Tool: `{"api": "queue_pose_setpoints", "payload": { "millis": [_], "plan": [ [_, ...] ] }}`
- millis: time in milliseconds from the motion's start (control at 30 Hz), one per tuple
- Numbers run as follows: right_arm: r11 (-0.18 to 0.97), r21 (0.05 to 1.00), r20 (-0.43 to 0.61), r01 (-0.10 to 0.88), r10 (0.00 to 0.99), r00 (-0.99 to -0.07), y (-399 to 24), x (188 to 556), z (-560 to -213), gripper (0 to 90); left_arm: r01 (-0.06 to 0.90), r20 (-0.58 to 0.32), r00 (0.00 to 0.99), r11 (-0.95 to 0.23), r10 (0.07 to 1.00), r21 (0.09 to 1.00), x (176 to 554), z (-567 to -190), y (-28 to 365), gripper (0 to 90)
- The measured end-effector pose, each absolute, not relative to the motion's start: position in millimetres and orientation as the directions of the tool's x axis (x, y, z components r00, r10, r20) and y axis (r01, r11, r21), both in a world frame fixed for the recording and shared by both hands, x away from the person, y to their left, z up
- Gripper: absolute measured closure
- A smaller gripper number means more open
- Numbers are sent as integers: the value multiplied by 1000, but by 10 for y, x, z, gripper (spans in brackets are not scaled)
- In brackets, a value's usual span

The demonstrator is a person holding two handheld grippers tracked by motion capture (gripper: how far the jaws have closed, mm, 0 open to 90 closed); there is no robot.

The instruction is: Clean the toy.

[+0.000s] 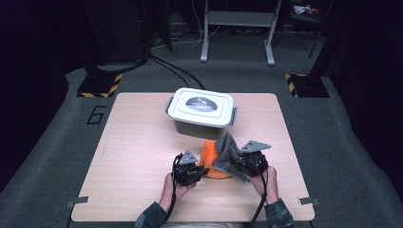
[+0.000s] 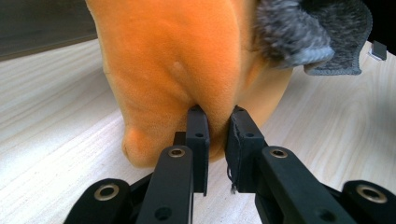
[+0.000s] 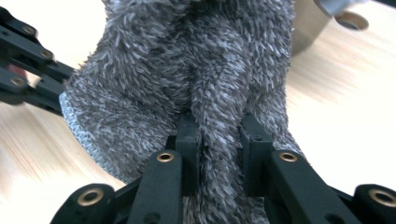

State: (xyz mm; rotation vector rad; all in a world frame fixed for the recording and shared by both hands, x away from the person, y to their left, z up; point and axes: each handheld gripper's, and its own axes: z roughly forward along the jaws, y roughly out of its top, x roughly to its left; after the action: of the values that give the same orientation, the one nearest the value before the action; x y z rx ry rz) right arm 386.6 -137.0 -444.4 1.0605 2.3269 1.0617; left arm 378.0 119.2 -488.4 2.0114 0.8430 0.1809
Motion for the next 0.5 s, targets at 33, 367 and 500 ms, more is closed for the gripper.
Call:
{"api": "queue_pose_setpoints", "payload": {
  "millis": [33,367,500],
  "plan": [
    [429,759,-19,490,766,-642,-1397,3869,-4460,735,489,-192,754,-342,629,802,3780,-4888,1192,800],
    [406,726,0,555,807,-590,-1613,3905,-4633,734,494,-190,742,-332,643,803,3784,-4899,1206,798],
    [403,743,-10,534,804,-594,-1614,3883,-4554,734,495,-190,739,-331,646,803,3784,-4897,1215,798]
  ]
}}
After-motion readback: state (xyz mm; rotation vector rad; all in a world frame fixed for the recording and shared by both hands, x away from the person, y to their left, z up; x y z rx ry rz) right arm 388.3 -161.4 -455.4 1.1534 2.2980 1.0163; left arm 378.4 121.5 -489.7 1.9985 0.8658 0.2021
